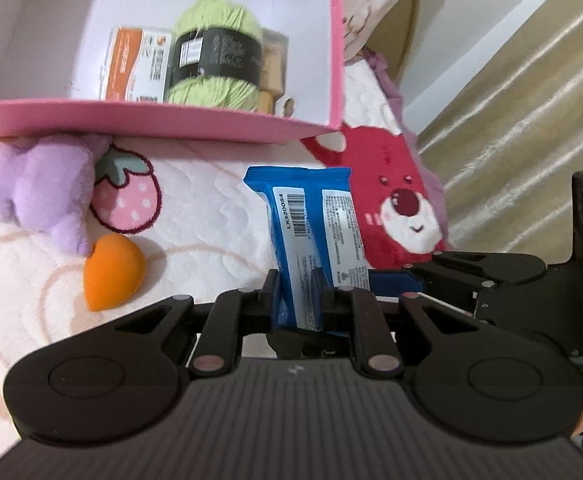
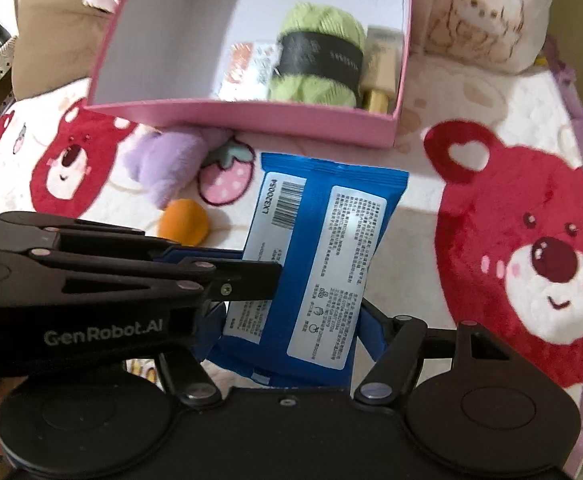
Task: Organize objects
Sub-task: 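Carry the blue packet with the left gripper into the pink box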
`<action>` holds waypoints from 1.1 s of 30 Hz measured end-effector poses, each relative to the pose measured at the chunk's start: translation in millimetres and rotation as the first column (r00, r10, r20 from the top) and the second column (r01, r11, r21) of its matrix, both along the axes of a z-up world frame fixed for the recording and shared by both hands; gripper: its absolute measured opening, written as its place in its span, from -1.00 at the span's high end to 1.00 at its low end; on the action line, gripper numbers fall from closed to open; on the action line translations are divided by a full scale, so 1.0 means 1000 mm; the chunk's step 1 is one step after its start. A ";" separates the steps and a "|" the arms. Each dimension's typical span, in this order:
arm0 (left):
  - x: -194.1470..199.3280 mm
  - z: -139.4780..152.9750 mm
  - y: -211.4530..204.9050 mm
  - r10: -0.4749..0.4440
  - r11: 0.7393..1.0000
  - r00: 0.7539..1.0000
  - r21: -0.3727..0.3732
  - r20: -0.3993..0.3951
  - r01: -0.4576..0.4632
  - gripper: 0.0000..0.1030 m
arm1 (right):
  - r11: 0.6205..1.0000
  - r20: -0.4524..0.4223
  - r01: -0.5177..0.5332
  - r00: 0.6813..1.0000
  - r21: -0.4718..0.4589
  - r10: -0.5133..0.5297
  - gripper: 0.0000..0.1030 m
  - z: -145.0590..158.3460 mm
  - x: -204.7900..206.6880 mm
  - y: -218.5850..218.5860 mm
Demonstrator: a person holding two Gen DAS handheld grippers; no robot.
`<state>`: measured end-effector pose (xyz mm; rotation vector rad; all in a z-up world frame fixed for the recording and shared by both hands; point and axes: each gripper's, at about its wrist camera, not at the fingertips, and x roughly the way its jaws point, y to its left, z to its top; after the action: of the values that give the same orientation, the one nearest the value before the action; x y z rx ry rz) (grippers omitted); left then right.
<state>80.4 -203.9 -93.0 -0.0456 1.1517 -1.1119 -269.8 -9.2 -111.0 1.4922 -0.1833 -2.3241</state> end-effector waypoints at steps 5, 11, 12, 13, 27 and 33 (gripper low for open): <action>-0.014 0.029 0.020 0.005 0.999 0.999 -0.035 0.044 -0.003 0.74 | 1.000 -0.053 0.007 0.999 0.007 -0.007 -0.43 0.029 0.019 -0.005; -0.033 0.062 0.052 -0.004 0.999 0.995 -0.047 0.095 0.009 0.74 | 1.000 -0.084 0.003 0.996 -0.005 -0.004 -0.44 0.062 0.045 -0.016; -0.035 0.065 0.058 -0.001 0.999 0.995 -0.050 0.101 0.006 0.74 | 1.000 -0.091 0.001 0.996 -0.007 -0.002 -0.44 0.066 0.050 -0.018; -0.038 0.068 0.064 0.005 0.999 0.994 -0.054 0.107 0.000 0.74 | 1.000 -0.100 0.000 0.995 -0.007 0.000 -0.44 0.070 0.055 -0.021; -0.057 0.118 0.137 0.014 0.999 0.977 -0.046 0.212 -0.004 0.74 | 0.998 -0.209 -0.053 0.976 0.014 0.055 -0.44 0.123 0.100 -0.070; -0.046 0.146 0.156 0.043 0.997 0.960 -0.081 0.277 -0.021 0.74 | 0.998 -0.284 -0.061 0.957 0.000 0.058 -0.44 0.152 0.098 -0.083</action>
<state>34.1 -47.5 52.6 0.0321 0.8535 -1.0949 -171.8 -92.0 41.4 1.1243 -0.0706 -2.4509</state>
